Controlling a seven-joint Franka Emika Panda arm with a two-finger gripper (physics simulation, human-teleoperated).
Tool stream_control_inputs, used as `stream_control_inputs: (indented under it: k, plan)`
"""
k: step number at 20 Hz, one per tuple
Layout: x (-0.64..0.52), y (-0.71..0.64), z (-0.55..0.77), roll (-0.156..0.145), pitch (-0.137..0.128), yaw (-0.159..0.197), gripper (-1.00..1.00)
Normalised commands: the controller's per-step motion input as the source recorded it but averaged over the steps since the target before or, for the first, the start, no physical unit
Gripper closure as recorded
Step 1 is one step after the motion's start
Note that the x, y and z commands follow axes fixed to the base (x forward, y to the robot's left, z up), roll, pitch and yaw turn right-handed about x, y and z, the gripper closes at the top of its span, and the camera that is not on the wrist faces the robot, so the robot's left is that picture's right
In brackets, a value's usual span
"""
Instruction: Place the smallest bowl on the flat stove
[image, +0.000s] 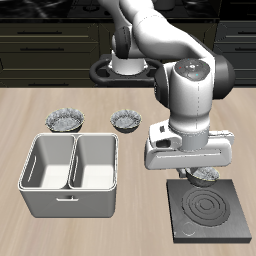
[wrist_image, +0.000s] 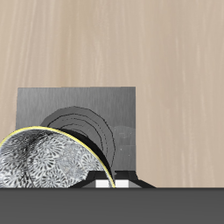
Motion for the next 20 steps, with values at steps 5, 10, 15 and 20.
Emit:
stream_control_inputs:
  k: [5, 10, 15, 20]
  plan:
    - [0.16, 0.02, -0.40, 0.004, 0.031, 0.028, 1.00]
    - [0.14, 0.00, -0.29, -0.012, 0.026, 0.037, 1.00]
    - [0.06, 0.01, -0.17, -0.013, 0.031, -0.012, 1.00]
    - [-0.05, 0.01, -0.02, 0.054, -0.002, 0.016, -1.00]
